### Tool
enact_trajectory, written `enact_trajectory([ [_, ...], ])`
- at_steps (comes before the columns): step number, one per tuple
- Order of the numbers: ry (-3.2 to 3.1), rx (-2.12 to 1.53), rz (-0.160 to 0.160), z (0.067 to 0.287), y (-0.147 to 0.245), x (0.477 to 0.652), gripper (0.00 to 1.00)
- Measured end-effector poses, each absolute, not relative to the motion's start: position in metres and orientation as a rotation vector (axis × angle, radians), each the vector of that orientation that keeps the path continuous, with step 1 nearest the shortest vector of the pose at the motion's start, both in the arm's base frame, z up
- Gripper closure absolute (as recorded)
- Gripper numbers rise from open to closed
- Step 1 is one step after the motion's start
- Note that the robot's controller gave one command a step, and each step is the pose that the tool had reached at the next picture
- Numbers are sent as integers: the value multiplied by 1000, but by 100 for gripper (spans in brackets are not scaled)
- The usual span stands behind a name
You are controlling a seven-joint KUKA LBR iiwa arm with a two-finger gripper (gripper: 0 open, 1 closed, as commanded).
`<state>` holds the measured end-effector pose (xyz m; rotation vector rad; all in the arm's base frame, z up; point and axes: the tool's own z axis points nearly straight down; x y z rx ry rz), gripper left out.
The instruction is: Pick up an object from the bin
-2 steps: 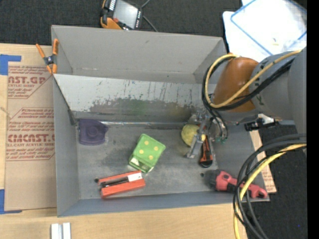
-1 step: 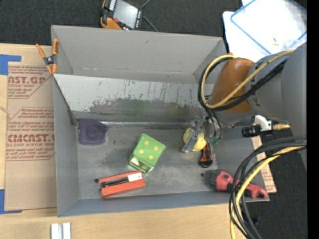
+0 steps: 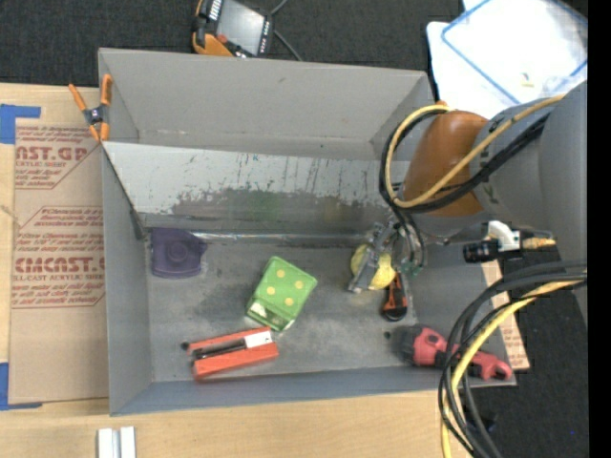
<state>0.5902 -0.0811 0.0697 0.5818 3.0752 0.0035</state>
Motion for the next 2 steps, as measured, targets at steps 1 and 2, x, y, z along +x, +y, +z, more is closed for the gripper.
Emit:
enact_trajectory([
  [1,3075,581,4,73,-81,590,100],
  [2,3077,581,4,89,-81,589,100],
])
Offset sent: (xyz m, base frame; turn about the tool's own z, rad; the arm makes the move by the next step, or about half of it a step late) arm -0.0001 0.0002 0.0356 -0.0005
